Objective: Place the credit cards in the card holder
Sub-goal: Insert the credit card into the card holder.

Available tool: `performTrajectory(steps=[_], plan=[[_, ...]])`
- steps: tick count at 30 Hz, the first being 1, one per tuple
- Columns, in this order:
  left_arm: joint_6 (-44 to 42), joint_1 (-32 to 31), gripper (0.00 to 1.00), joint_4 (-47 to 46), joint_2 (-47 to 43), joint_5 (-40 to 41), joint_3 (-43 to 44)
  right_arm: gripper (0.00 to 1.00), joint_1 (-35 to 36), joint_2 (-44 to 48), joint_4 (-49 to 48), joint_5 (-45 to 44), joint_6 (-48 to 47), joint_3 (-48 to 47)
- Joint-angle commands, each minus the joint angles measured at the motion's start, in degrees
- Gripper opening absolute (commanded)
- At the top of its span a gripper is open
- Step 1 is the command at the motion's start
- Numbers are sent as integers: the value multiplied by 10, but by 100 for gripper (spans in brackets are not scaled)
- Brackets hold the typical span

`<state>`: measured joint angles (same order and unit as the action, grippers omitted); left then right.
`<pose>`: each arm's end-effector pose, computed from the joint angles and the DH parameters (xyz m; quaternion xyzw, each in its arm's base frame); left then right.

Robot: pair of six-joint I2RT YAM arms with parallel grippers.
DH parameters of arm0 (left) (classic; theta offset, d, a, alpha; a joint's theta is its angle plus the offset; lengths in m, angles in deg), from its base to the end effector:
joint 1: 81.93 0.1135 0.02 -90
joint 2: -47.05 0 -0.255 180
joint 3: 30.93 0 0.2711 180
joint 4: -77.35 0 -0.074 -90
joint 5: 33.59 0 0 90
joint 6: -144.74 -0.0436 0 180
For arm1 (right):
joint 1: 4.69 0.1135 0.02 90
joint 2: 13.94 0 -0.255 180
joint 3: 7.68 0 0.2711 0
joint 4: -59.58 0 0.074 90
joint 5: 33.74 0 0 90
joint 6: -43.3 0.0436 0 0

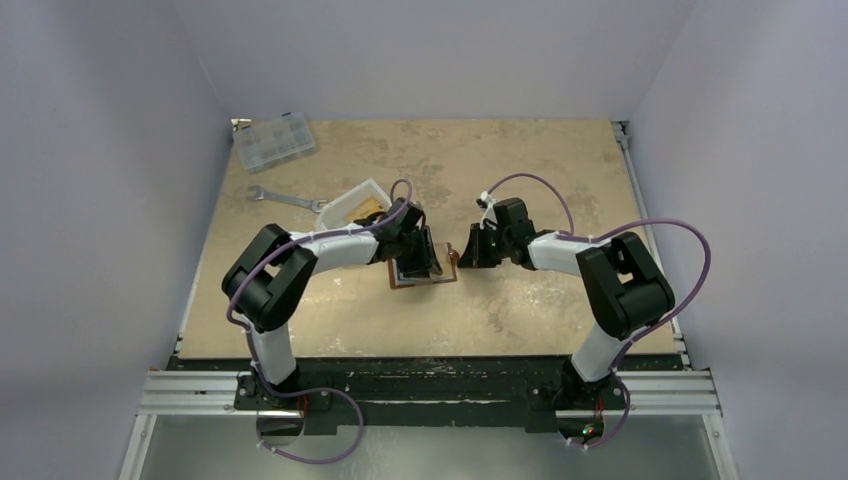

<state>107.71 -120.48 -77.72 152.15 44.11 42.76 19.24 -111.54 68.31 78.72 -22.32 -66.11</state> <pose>0.2933 -0.2456 0.1214 -0.0887 0.9480 -0.2778 0.1274 0.3045 0.1533 0.1102 -0.0664 0.9157 0.3100 0.2471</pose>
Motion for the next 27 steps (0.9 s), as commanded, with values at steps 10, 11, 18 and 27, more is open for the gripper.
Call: performTrajectory(steps=[10,11,18,27], plan=[[-80,5,43,41,-100,7,-6,28,0,63,10,-50,-34,16],[-83,10,44,39,-108,-7,-6,32,0,67,12,-55,-37,18],[-138,28,50,74,-132,-39,7,62,7,101,14,-79,-56,21],[-141,53,46,-2,-94,-6,-9,77,31,70,15,-93,-43,-16]])
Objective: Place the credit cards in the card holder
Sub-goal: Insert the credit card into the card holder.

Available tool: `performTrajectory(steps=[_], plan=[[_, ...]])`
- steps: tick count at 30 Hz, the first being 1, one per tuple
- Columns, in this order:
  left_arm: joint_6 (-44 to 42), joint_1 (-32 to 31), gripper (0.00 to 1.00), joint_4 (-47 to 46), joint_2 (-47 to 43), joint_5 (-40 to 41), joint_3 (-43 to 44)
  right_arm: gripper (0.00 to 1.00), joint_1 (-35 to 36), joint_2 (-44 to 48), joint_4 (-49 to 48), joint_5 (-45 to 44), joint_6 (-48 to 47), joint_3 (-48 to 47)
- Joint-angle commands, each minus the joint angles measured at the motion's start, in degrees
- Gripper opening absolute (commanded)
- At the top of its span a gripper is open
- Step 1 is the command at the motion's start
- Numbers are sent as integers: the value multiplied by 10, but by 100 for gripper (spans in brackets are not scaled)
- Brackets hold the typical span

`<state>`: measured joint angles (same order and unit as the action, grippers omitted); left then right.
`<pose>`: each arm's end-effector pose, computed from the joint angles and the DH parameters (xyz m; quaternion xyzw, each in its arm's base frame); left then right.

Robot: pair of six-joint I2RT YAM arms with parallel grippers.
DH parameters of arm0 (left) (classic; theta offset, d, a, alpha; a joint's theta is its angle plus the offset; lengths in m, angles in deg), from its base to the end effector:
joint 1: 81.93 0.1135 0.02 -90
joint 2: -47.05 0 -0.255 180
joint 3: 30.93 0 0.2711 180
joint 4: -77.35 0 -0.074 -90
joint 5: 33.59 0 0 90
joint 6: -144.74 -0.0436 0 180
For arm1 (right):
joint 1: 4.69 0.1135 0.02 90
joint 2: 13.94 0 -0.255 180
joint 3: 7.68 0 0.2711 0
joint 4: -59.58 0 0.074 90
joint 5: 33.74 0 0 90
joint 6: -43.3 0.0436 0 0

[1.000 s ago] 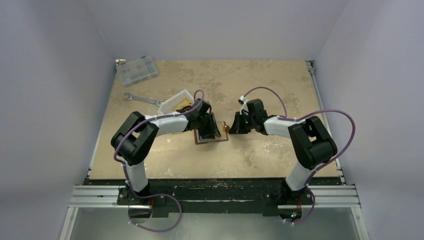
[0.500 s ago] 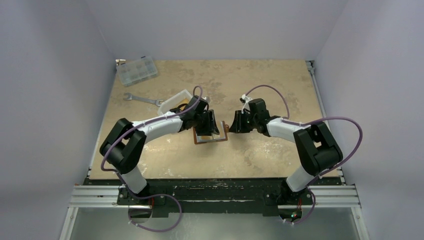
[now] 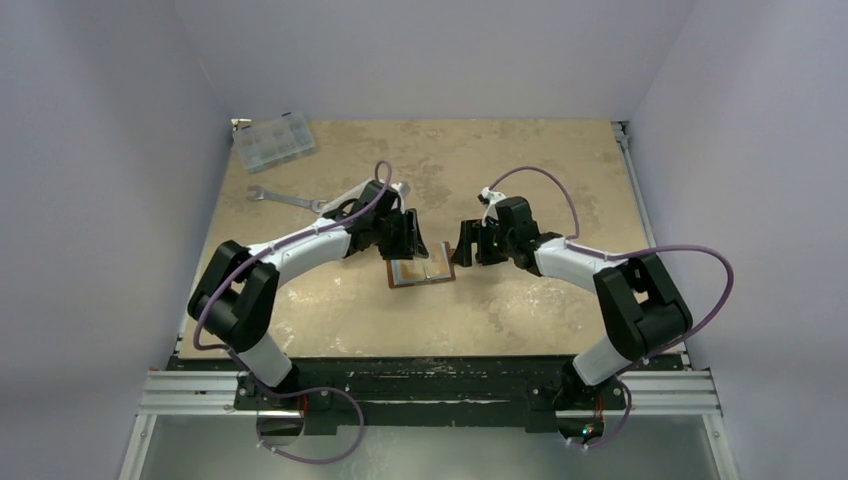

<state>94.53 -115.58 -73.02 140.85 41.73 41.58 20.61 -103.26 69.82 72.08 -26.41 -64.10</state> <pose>0.2958 -0.2102 0.1793 -0.0074 0.9356 -0.2948 0.1939 0.2925 0.1514 0.1419 -0.0944 0.9056 0.2690 0.3142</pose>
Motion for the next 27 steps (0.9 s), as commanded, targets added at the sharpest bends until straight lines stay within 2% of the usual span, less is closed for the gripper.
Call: performTrajectory(steps=[1,8,13,18,22,24,27], plan=[[-1,4,46,-59,31,28,3,78,21,-17,0,-35,-1,-43],[23,-8,44,-63,82,99,12,78,33,-43,4,-74,22,-58],[36,-13,45,-78,97,106,8,75,35,-54,-2,-76,29,-56],[46,-18,45,-85,130,90,24,70,35,-67,-5,-68,31,-61],[61,-19,44,-141,159,34,21,69,34,-71,-9,-47,39,-62],[71,-19,43,-187,158,8,13,69,34,-66,-7,-53,42,-58],[72,-18,43,-200,134,7,6,70,33,-49,-4,-64,45,-50]])
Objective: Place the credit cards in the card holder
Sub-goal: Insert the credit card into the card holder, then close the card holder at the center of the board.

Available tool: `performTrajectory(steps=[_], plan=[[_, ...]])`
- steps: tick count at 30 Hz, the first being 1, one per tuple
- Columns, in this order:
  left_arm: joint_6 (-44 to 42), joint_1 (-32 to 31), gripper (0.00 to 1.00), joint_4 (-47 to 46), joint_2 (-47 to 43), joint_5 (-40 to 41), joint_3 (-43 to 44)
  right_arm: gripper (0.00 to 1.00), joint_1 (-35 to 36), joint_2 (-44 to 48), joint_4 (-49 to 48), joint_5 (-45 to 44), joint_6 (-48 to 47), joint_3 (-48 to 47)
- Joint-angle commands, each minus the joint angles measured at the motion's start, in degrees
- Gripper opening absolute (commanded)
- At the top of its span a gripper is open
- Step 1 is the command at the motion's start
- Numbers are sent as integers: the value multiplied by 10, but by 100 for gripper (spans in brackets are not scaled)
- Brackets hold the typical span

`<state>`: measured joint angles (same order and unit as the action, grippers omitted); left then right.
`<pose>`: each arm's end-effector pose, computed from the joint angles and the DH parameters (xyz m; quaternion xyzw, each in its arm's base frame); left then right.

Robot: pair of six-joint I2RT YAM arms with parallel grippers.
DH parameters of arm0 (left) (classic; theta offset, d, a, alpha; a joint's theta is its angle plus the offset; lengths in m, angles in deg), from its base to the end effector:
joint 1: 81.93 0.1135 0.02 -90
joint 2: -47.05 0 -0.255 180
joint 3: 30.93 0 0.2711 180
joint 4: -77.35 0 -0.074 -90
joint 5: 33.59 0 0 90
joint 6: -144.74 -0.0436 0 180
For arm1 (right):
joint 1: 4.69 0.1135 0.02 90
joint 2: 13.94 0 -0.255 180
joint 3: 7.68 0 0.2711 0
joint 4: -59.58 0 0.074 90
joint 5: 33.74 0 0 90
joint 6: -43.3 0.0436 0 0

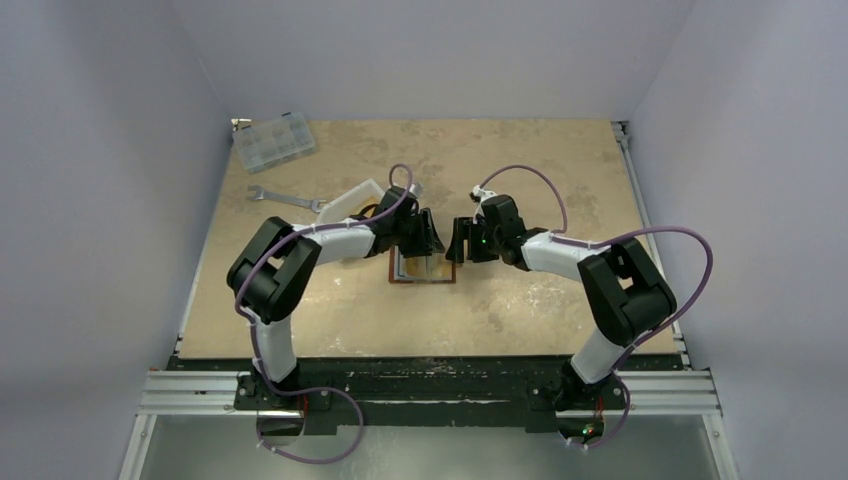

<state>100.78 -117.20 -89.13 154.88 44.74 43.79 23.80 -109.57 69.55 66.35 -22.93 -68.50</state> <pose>0.3258 -0.2412 0.1233 -0.0494 0.9239 -0.3112 0.2173 0.3045 0.1740 0.1301 -0.0716 0.9174 0.2415 0.3081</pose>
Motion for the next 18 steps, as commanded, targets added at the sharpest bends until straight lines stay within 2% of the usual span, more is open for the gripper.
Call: performTrajectory(steps=[1,7,12,15,18], plan=[[6,-2,43,-33,-19,-17,-20,70,0,19,3,-11,9,-4],[-16,14,45,41,-112,-18,-35,73,4,51,55,-75,-21,-9],[-64,31,45,117,-156,-3,-42,77,56,62,87,-159,-5,-35],[-81,31,45,130,-173,9,-57,74,78,38,113,-219,16,-62],[-92,31,45,142,-183,22,-66,65,97,18,128,-256,28,-85]])
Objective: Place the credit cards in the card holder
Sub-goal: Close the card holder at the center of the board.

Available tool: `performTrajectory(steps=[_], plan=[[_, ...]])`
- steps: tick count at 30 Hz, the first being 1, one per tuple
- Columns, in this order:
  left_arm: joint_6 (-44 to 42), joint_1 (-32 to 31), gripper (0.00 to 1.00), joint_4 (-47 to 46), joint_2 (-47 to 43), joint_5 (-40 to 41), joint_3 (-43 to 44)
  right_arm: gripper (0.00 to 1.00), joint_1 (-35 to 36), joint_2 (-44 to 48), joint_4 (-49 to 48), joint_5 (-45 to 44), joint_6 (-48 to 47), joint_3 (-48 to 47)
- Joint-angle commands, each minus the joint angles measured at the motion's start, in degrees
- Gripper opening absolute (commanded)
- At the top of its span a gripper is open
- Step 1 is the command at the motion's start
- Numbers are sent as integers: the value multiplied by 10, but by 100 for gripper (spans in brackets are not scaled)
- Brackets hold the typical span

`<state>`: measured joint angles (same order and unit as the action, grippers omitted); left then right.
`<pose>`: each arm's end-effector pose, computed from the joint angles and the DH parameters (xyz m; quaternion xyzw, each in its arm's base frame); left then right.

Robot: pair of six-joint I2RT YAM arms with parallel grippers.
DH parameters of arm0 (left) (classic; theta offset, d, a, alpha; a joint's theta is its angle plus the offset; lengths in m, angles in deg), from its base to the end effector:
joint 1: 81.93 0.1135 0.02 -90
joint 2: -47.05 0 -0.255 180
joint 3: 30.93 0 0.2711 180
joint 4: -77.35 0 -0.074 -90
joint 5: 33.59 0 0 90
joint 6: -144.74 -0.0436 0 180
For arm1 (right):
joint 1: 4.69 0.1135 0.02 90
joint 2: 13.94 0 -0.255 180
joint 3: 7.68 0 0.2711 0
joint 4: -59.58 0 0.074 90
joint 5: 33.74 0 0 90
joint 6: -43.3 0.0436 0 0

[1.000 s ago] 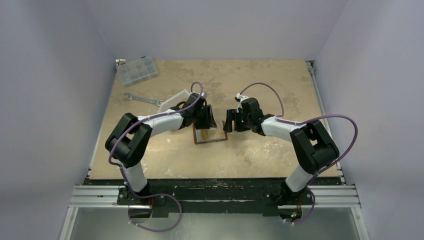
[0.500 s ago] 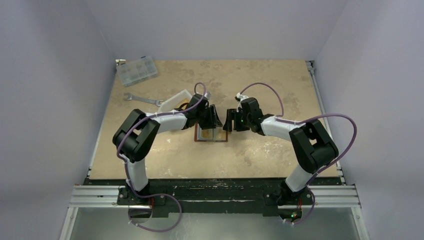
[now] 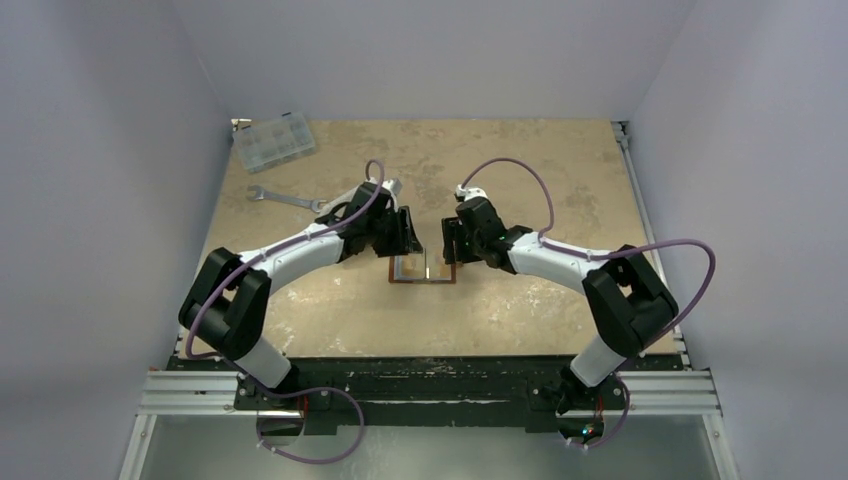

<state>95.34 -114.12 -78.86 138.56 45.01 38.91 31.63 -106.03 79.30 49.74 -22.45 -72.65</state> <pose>0.3005 -0.1994 0.1851 -0.0300 0.9211 -0.2977 0.2490 0.2856 0.2038 0.1592 -0.0768 0.9255 0.1395 0.3438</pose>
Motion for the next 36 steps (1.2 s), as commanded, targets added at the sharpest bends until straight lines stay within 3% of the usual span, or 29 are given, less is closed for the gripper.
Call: performTrajectory(steps=[1,7,10,15,17,20,36], plan=[[-40,0,45,43,-22,22,-19,60,24,-23,41,-106,28,-55],[-55,-1,45,62,-48,42,-32,45,39,-29,71,-161,34,-73],[-56,-1,45,71,-60,58,-43,45,39,-38,72,-149,25,-78],[-39,-3,45,61,-85,109,-82,63,39,-43,47,-90,7,-68],[-26,-7,53,25,-100,135,-118,73,39,-44,23,-41,2,-58],[-12,-6,55,-3,-92,160,-153,74,38,-56,10,-34,0,-54],[72,-5,51,-211,-22,12,-201,33,20,-71,-28,7,14,-25]])
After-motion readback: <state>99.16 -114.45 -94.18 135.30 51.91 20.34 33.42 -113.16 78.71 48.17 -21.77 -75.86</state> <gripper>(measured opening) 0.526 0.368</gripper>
